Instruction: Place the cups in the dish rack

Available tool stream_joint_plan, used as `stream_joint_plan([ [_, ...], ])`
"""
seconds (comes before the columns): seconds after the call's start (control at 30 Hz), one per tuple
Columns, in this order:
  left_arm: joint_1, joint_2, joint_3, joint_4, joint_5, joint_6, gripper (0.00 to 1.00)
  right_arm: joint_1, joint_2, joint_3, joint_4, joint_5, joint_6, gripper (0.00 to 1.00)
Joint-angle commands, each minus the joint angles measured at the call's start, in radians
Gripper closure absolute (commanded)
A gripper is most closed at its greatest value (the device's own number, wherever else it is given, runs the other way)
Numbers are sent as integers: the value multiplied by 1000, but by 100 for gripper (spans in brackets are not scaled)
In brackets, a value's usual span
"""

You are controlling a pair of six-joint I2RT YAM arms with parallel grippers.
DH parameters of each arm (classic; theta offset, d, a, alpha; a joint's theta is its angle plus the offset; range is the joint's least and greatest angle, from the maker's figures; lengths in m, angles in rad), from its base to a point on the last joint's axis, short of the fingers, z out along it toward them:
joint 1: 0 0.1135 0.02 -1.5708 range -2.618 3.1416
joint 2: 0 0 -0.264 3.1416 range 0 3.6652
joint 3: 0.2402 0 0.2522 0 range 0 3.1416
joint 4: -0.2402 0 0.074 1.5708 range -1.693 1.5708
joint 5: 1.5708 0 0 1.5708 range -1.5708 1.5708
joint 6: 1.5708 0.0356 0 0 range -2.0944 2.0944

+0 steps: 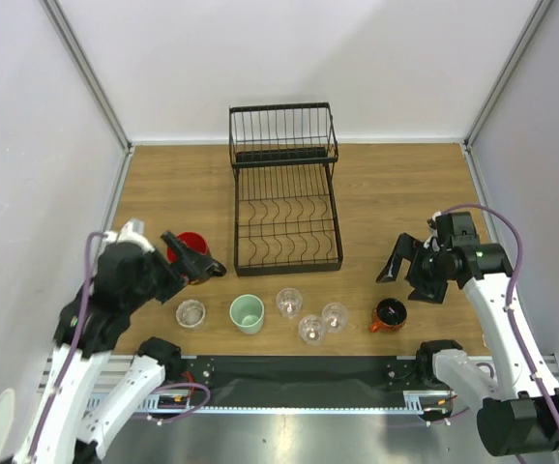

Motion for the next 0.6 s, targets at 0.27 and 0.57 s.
stream_joint_plan([
  [0.27, -2, 526, 309, -195, -255, 67, 14, 139, 82, 104, 125, -147, 6, 0],
  [0.57, -2, 953, 654, -328, -475, 6, 31, 193, 96, 106, 119, -107, 31, 0],
])
